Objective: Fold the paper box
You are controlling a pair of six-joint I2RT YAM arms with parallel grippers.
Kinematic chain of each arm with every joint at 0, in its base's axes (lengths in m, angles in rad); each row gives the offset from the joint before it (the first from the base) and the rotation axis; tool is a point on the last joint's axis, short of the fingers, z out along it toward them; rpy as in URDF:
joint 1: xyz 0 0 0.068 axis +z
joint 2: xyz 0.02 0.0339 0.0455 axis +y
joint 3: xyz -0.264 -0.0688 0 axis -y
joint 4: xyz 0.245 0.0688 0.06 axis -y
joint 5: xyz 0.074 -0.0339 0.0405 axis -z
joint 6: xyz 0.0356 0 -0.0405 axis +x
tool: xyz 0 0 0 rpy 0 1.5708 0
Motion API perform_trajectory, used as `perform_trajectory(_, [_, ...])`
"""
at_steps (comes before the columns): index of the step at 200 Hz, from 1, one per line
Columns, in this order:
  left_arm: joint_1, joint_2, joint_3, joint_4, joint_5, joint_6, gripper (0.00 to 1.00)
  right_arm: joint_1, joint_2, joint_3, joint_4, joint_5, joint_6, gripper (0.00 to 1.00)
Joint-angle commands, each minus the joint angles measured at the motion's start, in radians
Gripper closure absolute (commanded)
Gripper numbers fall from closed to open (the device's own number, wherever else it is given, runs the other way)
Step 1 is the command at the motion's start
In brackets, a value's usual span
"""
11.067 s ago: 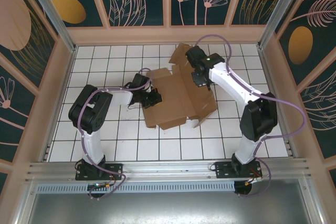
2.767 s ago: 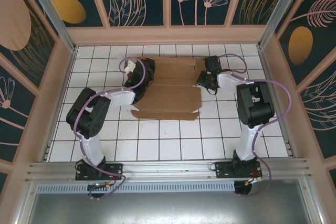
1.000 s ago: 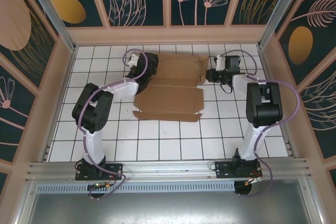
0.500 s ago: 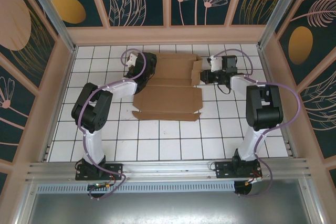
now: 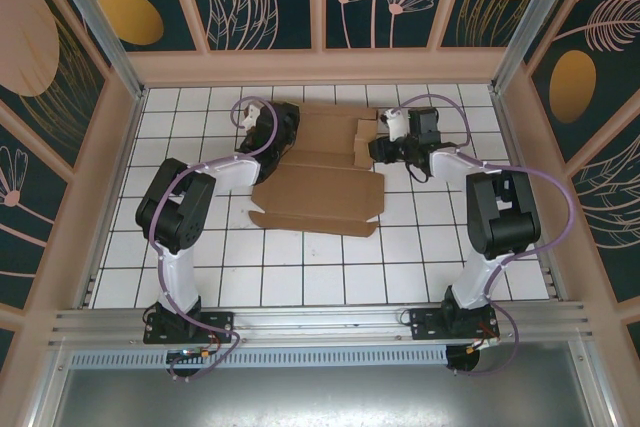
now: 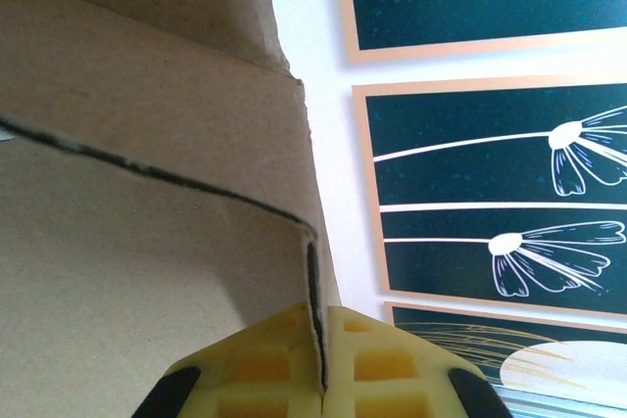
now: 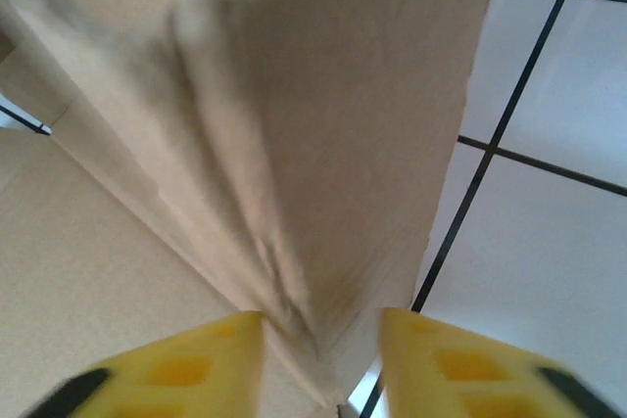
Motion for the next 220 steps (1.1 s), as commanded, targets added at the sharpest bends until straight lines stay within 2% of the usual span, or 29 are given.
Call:
perform_trajectory(1, [-0.002, -0.017, -0.038, -0.041, 0.037, -0.005, 1.00, 0.019, -0.034, -0.013, 0.050, 0.034, -0.030, 0.54])
perform_trajectory(10, [-0.003, -0.018, -0.041, -0.039, 0.040, -0.006, 1.00, 0.019, -0.037, -0.013, 0.053, 0.029, -0.032, 0.50])
perform_trajectory(41, [-0.003, -0.019, -0.040, -0.036, 0.046, -0.004, 1.00, 0.022, -0.017, 0.001, 0.050, 0.022, -0.039, 0.50])
perform_trajectory(91, [-0.003, -0.018, -0.037, -0.035, 0.054, -0.007, 1.00, 0.052, 0.023, 0.033, 0.047, 0.075, -0.031, 0.43])
perform_trajectory(111, [-0.003, -0.018, -0.035, -0.035, 0.057, -0.009, 1.00, 0.058, 0.032, 0.042, 0.048, 0.089, -0.027, 0.46])
perform_trajectory(126, [-0.003, -0.018, -0.034, -0.033, 0.054, -0.010, 1.00, 0.059, 0.036, 0.046, 0.050, 0.106, -0.020, 0.52])
perform_trajectory(145, [-0.004, -0.016, -0.034, -0.033, 0.053, -0.012, 1.00, 0.060, 0.035, 0.045, 0.048, 0.159, -0.012, 0.62])
perform_trajectory(168, [-0.003, -0.015, -0.035, -0.034, 0.048, -0.018, 1.00, 0.061, 0.025, 0.037, 0.045, 0.238, -0.006, 0.66])
perform_trajectory(178, [-0.003, -0.016, -0.034, -0.036, 0.046, -0.022, 1.00, 0.060, 0.016, 0.029, 0.050, 0.245, -0.010, 0.65])
perform_trajectory(194, [-0.003, -0.018, -0.028, -0.039, 0.044, -0.021, 1.00, 0.060, 0.012, 0.020, 0.052, 0.252, -0.019, 0.55])
perform_trajectory(220, [-0.004, -0.012, -0.016, -0.044, 0.051, -0.023, 1.00, 0.061, 0.021, 0.027, 0.064, 0.261, -0.017, 0.53])
